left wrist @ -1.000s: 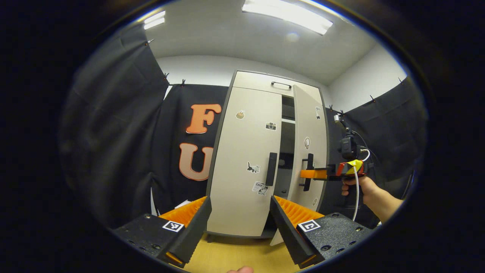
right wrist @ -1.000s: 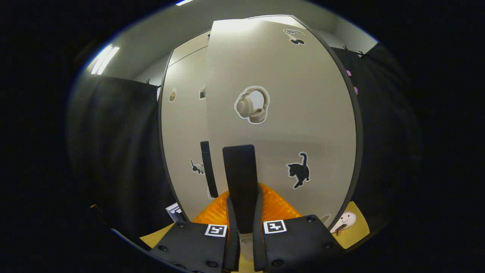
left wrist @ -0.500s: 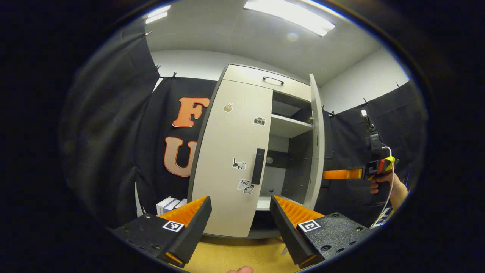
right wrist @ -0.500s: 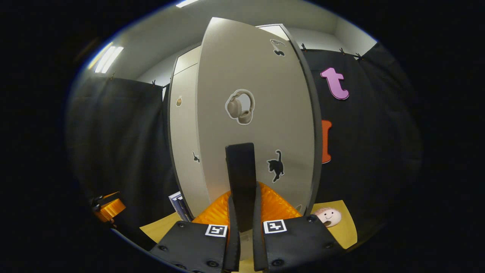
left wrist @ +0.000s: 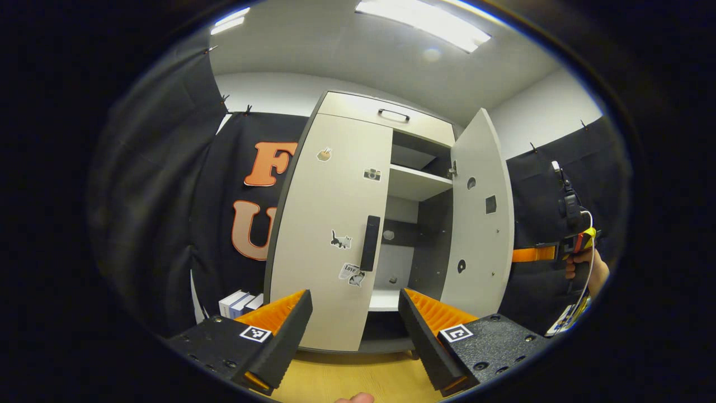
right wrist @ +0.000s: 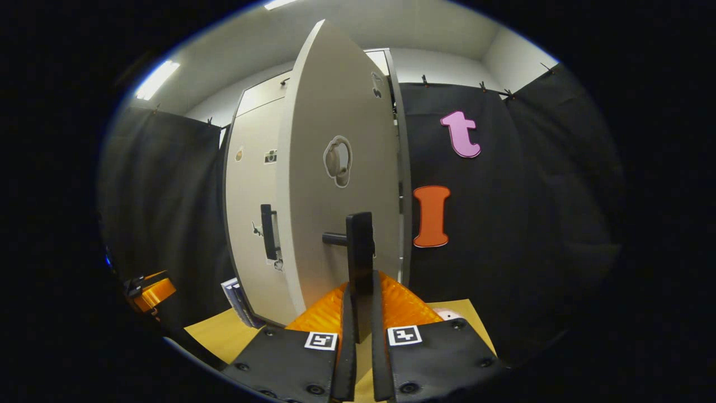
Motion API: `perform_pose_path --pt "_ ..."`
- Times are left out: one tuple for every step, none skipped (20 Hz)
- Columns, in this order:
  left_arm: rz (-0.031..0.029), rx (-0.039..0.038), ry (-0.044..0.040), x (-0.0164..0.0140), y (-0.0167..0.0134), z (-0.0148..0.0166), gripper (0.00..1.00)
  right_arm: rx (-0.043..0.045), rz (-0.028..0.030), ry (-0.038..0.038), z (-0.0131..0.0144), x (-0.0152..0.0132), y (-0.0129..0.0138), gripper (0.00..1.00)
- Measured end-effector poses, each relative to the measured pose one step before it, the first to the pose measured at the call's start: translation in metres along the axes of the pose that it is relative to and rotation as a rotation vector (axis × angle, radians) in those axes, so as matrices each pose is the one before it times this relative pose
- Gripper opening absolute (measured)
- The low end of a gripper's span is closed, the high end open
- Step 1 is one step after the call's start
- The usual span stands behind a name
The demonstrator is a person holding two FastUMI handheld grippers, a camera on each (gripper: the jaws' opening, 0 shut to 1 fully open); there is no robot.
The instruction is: Open the right door of the double-door shoe cabinet with the right hand, and open the left door with the left hand.
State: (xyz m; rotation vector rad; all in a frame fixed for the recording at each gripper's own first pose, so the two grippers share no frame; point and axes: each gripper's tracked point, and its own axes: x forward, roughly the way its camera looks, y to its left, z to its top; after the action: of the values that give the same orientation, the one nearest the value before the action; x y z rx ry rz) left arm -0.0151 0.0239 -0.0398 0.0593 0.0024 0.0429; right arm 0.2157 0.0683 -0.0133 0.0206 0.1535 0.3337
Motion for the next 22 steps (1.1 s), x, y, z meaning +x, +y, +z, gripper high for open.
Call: perform_pose_path --pt "0.00077 -0.00183 0.00015 0.00156 -0.00037 -0.00048 0.94 0.00898 -0.02506 -0.00705 0.00291 0.00397 -0.00525 0.14" --pt "-0.00096 -0.00480 0.00185 0.00151 -0.00080 -0.00123 0.94 0.00947 -0.01650 0.00236 -0.00108 0.00077 -0.00353 0.14" --pt "-0.00406 -0.00417 0.00274 0.00154 -0.00129 -0.00136 0.94 0.01343 -0.01632 -0.00162 0.00031 -0.00079 -0.00340 0.14" --pt "-0.00589 -0.00180 0.00329 0.00110 -0.00211 -0.00103 0.94 0.00605 -0.01401 0.00025 -0.00046 0.00028 -0.00296 0.14" --pt "-0.00304 0.00105 0.00355 0.00047 -0.00130 -0.00158 0.94 0.00138 -0.00690 -0.00045 0.00001 -0.00095 -0.00434 0.14" --pt "0.00023 0.00221 0.00381 0.00084 0.00011 -0.00156 0.94 0.00315 0.00809 -0.00303 0.00173 -0.00239 -0.00016 0.13" --pt "0.00322 0.00154 0.00332 -0.00026 0.00045 -0.00071 0.94 0.00088 0.01418 0.00036 -0.00079 0.00181 0.00168 0.09" --pt "0.00285 0.00021 0.00290 0.00014 -0.00010 -0.00198 0.94 -0.00879 0.00367 -0.00207 -0.00008 0.00103 -0.00049 0.09" --pt "0.00265 0.00142 0.00241 0.00000 0.00007 -0.00099 0.94 -0.01273 0.00101 -0.00030 0.00007 0.00045 -0.00325 0.09" --pt "0.00254 0.00402 0.00267 -0.00061 0.00023 -0.00131 0.94 -0.01200 0.00193 0.00494 -0.00096 0.00088 -0.00080 0.09" --pt "0.00392 0.00477 0.00281 -0.00062 0.00120 -0.00112 0.94 -0.00764 -0.00117 0.01122 -0.00245 -0.00086 -0.00095 0.10" --pt "0.00518 0.00412 0.00288 -0.00106 0.00100 -0.00180 0.94 -0.00356 -0.00174 0.01567 -0.00345 -0.00126 -0.00031 0.10" --pt "0.00442 0.00260 0.00329 -0.00025 0.00133 -0.00067 0.94 -0.00350 -0.00577 0.00942 -0.00151 -0.00275 -0.00128 0.11" --pt "0.00243 0.00059 0.00527 -0.00054 0.00095 -0.00119 0.94 -0.00477 -0.01268 0.00301 -0.00094 -0.00283 -0.00158 0.11" --pt "0.00004 -0.00052 0.00753 0.00060 0.00076 -0.00123 0.94 -0.00161 -0.01482 -0.00283 -0.00007 -0.00138 -0.00203 0.11" --pt "-0.00192 -0.00173 0.00562 -0.00001 -0.00018 -0.00124 0.94 0.00478 -0.01959 -0.01318 0.00156 -0.00325 -0.00220 0.11" --pt "-0.00081 -0.00409 0.00207 0.00076 0.00094 0.00052 0.94 0.00720 -0.02334 -0.00716 -0.00030 -0.00207 -0.00199 0.11" --pt "0.00130 -0.00714 -0.00009 0.00054 0.00196 0.00049 0.94 0.01142 -0.01791 -0.00845 0.00033 -0.00458 -0.00012 0.12" --pt "0.00176 -0.01123 -0.00011 0.00155 0.00211 0.00075 0.94 0.00992 -0.00579 -0.01143 0.00073 -0.00413 0.00178 0.13" --pt "-0.00774 -0.01303 0.00011 0.00440 -0.00027 0.00077 0.94 0.00940 -0.00411 -0.01099 0.00006 -0.00432 0.00175 0.13" --pt "-0.01361 -0.01201 0.00316 0.00519 -0.00152 0.00118 0.94 0.00618 -0.00826 -0.00762 0.00022 -0.00414 -0.00003 0.13" --pt "-0.01402 -0.00678 0.00365 0.00616 -0.00103 0.00060 0.94 0.00151 -0.01263 -0.00527 -0.00061 -0.00474 -0.00053 0.13"
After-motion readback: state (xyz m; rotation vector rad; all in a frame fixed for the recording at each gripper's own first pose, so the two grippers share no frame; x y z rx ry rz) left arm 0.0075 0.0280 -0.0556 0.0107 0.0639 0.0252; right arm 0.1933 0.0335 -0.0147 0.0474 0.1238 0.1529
